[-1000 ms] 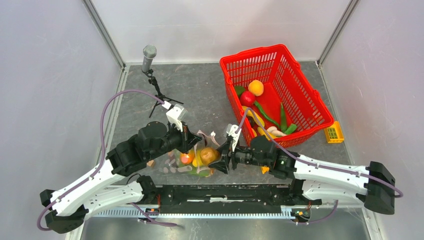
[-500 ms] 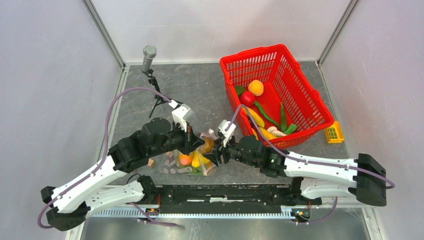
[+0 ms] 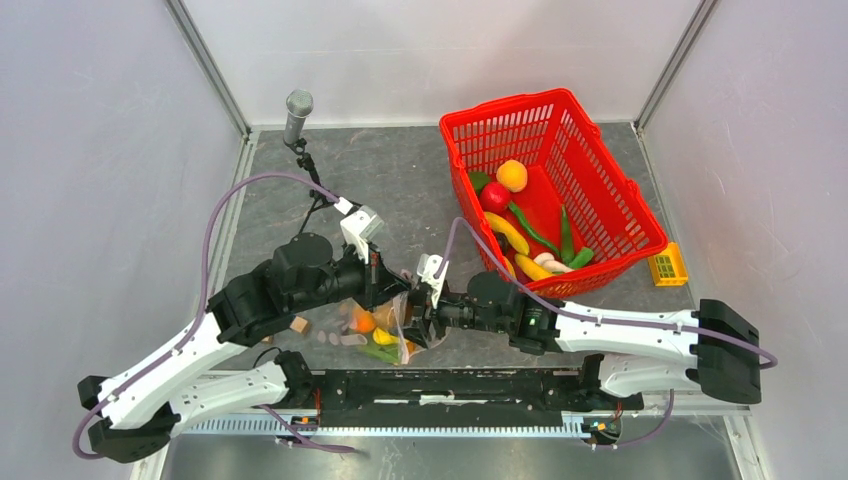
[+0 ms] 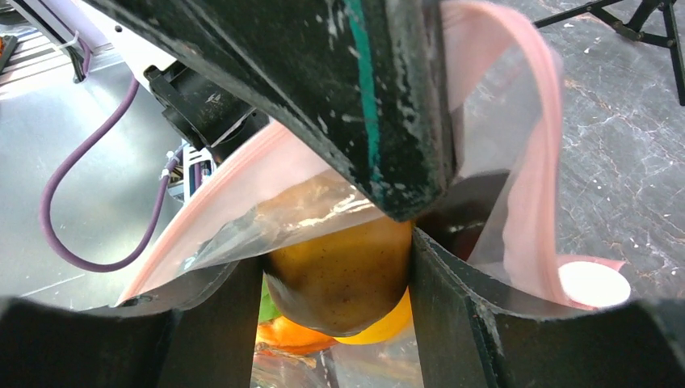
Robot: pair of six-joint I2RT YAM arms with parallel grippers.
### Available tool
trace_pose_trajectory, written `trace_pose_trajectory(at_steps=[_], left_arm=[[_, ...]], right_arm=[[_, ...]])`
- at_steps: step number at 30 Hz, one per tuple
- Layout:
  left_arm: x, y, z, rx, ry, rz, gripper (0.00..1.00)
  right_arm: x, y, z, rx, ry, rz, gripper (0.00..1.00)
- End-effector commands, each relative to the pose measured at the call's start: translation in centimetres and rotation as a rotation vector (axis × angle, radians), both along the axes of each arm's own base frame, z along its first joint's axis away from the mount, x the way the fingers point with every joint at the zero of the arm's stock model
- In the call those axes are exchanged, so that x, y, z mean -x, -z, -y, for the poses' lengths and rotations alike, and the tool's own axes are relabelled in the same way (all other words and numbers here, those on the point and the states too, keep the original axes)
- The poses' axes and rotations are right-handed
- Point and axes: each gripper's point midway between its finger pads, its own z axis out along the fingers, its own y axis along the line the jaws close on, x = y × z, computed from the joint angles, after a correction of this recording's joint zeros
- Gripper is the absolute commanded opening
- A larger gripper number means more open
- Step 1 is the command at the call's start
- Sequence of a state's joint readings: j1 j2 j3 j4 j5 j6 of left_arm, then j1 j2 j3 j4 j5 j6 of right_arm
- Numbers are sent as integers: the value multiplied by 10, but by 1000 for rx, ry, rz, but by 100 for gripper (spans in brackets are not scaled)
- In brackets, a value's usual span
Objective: Place the food in the zip-top bag and seal the zipper
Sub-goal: Place the fake vegetable in the zipper food storage bag.
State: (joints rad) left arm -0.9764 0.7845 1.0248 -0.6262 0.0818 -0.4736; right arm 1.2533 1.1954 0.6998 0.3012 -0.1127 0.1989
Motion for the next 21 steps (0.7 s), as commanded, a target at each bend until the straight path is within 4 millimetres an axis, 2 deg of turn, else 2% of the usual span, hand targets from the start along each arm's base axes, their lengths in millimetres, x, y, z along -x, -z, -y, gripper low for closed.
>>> trace_pose_trajectory(at_steps=[1,6,11,14,16,21], left_arm=[[-3,-62,2,184,-11,122,2],[-15,-61,-22,174,-138,162,2],[-21,-62,-37,177,-208,188,2],[-22,-61,-40,178,-224,189,2],[-23,-60,-40,179,-229,190,2],[-24,-58,-38,176,-230,188,2]], right_arm=[[-5,-41,-9,-103,10,83,60],[0,-84,8,-184,0,149,81],[9,-118,29,-244,-14,172,89],[11,-127,40,-261,-1,168,88],[6,-127,49,-266,47,158,86],[-15,-112,64,-212,190,137,82]])
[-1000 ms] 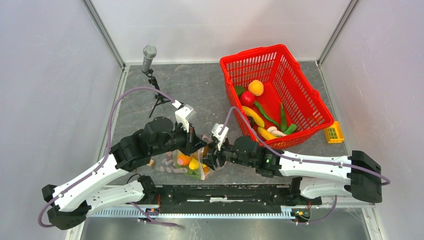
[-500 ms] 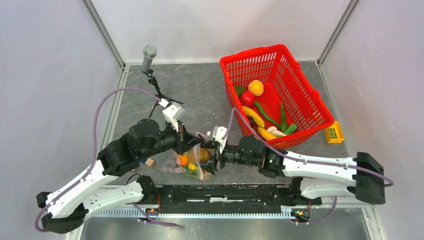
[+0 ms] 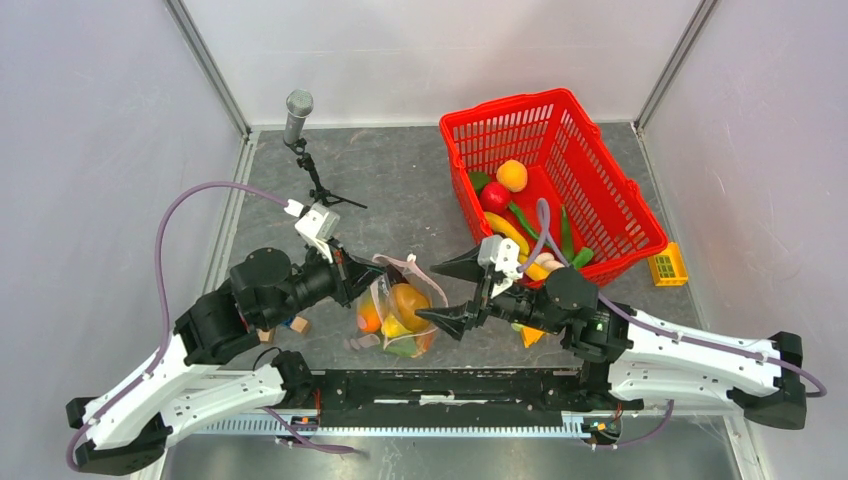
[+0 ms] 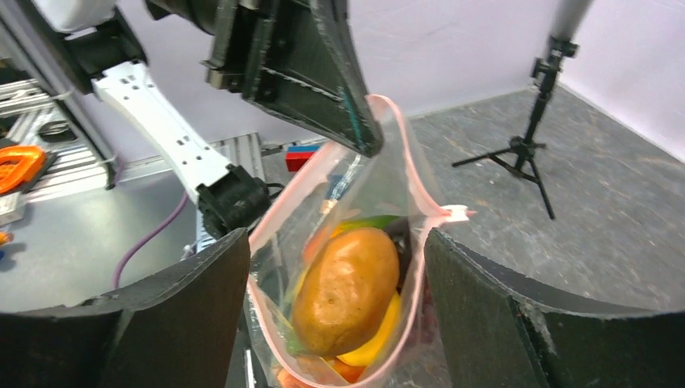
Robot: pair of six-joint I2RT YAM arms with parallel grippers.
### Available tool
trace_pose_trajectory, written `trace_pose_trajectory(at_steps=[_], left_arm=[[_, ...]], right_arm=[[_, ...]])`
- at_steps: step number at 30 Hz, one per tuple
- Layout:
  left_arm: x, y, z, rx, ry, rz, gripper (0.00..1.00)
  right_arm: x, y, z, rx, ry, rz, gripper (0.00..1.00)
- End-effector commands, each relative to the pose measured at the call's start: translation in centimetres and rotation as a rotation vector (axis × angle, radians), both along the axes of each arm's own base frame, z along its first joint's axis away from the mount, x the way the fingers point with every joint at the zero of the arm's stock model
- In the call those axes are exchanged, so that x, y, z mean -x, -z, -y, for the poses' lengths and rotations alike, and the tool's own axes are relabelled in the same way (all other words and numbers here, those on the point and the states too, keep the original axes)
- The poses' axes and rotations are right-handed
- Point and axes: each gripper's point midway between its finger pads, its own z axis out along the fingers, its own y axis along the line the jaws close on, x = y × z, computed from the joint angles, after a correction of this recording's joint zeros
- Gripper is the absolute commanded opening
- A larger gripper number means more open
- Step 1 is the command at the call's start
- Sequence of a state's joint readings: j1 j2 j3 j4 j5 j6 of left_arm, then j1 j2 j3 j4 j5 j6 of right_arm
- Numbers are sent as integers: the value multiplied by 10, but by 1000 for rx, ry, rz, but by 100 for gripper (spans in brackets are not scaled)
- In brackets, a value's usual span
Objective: Place the food in the zip-top bag and seal the zipper
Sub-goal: Place the fake vegetable in the zipper food storage bag, then zip the zipper food storage bag at the center of the board.
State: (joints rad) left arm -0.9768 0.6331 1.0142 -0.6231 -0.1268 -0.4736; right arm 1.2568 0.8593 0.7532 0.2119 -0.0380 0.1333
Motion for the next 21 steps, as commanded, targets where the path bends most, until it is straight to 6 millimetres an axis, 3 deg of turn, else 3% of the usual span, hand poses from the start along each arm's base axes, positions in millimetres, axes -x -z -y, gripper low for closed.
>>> trace_pose_trajectory(at_steps=[1,7,9,15,19,21], left_arm=[[-8,-26,5,90,-24,61,2],[-8,-26,8,91,-11,62,2],[-7,-25,9,88,-6,60,2],[-7,-23,7,84,-8,58,2],[-6,-21,6,75,-9,57,2],[-6,-18,6,59,-5,52,3]], right_arm=[[-24,20,11,71,161,-57,81],[-48,69,9,233,298,-126,66],[-55,75,10,244,344,-137,53],[-51,58,-2,179,293,-110,31],[-53,47,-3,153,304,-109,0],[-53,40,-3,128,307,-118,0]])
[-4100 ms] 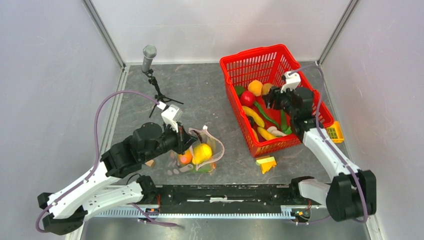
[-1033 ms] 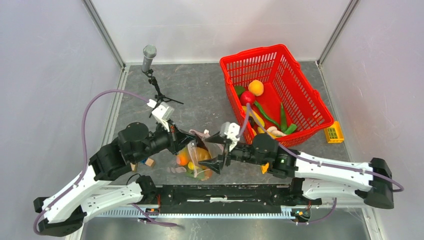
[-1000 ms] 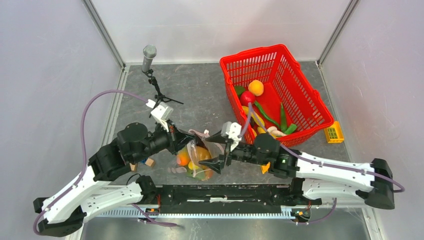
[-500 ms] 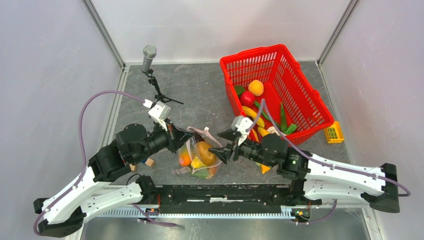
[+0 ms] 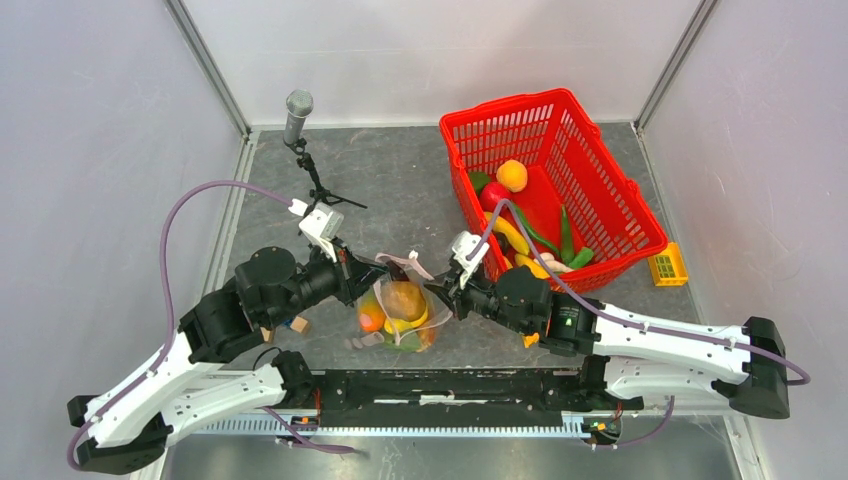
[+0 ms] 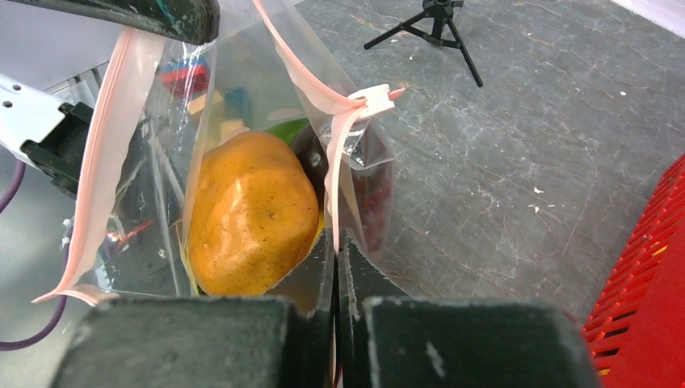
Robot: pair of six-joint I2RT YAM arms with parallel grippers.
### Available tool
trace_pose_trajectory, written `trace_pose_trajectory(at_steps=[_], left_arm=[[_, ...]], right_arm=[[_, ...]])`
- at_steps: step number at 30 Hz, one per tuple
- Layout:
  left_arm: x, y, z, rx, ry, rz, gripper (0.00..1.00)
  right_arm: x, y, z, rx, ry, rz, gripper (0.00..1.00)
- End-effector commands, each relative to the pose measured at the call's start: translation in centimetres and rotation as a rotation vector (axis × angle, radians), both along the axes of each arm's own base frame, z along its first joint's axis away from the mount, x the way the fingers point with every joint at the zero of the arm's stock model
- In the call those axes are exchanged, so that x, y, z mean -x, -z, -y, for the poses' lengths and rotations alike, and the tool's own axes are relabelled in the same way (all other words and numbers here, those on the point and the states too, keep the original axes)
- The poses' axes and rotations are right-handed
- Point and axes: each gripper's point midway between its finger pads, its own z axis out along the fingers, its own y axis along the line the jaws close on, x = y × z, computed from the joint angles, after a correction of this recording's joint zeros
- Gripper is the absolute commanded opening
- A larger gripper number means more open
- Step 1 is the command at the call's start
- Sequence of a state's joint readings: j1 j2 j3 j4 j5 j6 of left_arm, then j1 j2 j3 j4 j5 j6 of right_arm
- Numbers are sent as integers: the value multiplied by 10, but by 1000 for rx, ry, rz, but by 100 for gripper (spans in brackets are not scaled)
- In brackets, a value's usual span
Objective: Place the food in the zip-top bag and seal the zipper
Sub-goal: Zip the zipper food storage bag at the center of the board.
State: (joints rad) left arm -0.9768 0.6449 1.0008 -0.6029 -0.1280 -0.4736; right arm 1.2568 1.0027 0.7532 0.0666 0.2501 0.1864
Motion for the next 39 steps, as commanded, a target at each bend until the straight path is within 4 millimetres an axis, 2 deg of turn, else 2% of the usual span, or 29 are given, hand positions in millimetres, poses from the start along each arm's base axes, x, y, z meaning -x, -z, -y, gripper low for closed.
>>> trace_pose_trajectory(at_steps=[1,3,4,6,9,13,19,25,28,31,33,36,39], left_arm=[[-2,-22,3,56,2,50,6],[0,-21,3,24,19,45,28],[1,-22,2,-3,31,43,45],[3,-20,-1,-61,44,35,48],[9,-15,-5,-126,73,16,65],[22,-18,-7,-122,132,15,75],[27,-30,-20,-82,119,60,85],[10,-31,-44,-120,-26,99,93],[7,-25,-35,-113,-15,91,93],[6,-2,-12,-114,32,24,90],[5,7,0,-70,42,-4,89],[-2,13,-2,0,-20,1,90],[-12,22,-6,49,-92,2,89]], right_arm=[[-5,-49,-4,-144,34,25,0],[-10,-61,-2,-210,81,4,0],[-12,-66,0,-247,106,-8,0],[-19,-78,6,-332,162,-26,0],[-28,-96,13,-431,238,-42,0],[-44,-119,22,-493,355,-42,0],[-75,-144,38,-532,501,-31,0],[-109,-134,36,-505,544,-68,0],[-123,-135,36,-512,583,-65,0],[-135,-147,30,-511,605,-52,0],[-143,-156,28,-496,638,-23,0],[-158,-156,29,-460,705,-3,0],[-166,-148,22,-438,716,-14,0]])
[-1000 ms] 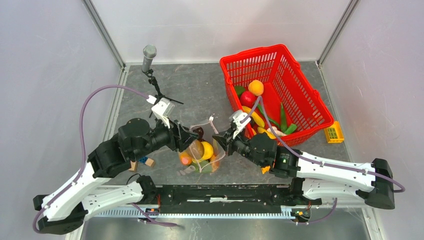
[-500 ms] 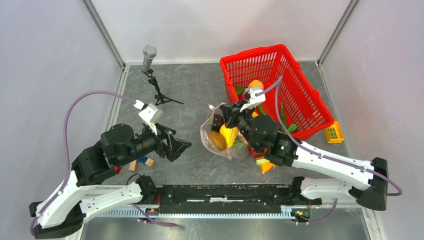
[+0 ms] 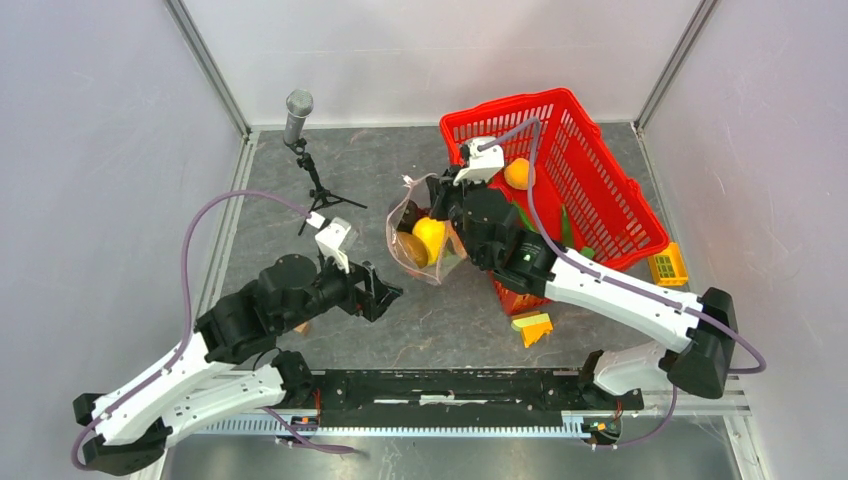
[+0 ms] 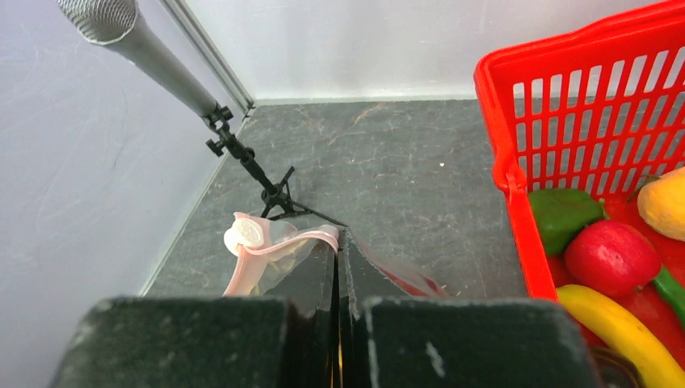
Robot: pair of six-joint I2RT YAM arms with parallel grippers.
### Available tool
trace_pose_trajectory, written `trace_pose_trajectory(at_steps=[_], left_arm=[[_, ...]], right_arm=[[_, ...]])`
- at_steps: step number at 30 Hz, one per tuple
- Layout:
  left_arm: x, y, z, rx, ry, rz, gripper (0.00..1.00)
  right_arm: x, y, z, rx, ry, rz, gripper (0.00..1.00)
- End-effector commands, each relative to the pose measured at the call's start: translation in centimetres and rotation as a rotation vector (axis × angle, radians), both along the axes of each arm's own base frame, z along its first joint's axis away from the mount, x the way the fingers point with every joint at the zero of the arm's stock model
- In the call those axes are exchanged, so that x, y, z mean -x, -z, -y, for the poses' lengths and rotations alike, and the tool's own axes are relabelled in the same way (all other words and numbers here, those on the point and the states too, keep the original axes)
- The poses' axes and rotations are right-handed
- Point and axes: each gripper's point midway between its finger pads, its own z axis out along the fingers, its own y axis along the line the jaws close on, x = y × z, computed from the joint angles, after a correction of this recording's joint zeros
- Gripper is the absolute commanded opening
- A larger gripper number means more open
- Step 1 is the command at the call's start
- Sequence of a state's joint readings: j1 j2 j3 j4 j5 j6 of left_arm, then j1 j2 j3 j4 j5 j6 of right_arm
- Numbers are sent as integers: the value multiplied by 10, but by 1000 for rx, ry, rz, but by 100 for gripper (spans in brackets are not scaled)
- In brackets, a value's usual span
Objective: Place the food in the zip-top bag and seal the zipper
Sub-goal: Zip the zipper food storage bag at the center of the board.
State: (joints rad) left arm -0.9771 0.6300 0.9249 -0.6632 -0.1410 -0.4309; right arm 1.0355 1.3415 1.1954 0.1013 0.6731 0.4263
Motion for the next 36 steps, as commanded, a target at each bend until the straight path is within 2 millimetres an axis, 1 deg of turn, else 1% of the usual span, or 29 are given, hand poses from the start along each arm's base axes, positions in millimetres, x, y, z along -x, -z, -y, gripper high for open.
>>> trace_pose_trajectory(at_steps=[1,2,5,6,9,13,17,19,22,25,28,31,33,36], left_arm=[[-15,-21,6,205,-103,41,89],[-17,-15,10,223,-108,32,88],[-18,-9,28,308,-81,16,85],[-18,-10,34,325,-70,16,84],[-16,-12,48,343,-37,18,85],[-17,-5,62,359,-31,2,86],[-34,2,60,332,-125,19,86],[-41,-1,60,336,-159,30,86],[-54,3,56,296,-235,38,84],[-61,5,59,293,-258,51,72],[-62,12,60,259,-261,46,61],[-62,21,58,235,-261,41,38],[-60,23,55,221,-254,54,26],[-58,19,50,202,-236,93,16]], right_arm=[[-14,-46,5,-118,70,67,0],[-16,-43,3,-116,77,62,0],[-21,-37,-1,-106,90,52,0],[-22,-36,-3,-100,90,49,0],[-26,-33,-8,-79,84,42,0],[-26,-30,-15,-68,56,39,0],[-23,-27,-19,-58,32,29,0],[-22,-24,-17,-59,30,23,0],[-19,-21,-15,-59,27,20,0],[-16,-19,-12,-58,30,18,0],[-14,-21,-11,-61,23,23,0],[-13,-24,-11,-61,10,31,0],[-11,-26,-11,-61,1,37,0],[-8,-29,-11,-55,-15,42,0]])
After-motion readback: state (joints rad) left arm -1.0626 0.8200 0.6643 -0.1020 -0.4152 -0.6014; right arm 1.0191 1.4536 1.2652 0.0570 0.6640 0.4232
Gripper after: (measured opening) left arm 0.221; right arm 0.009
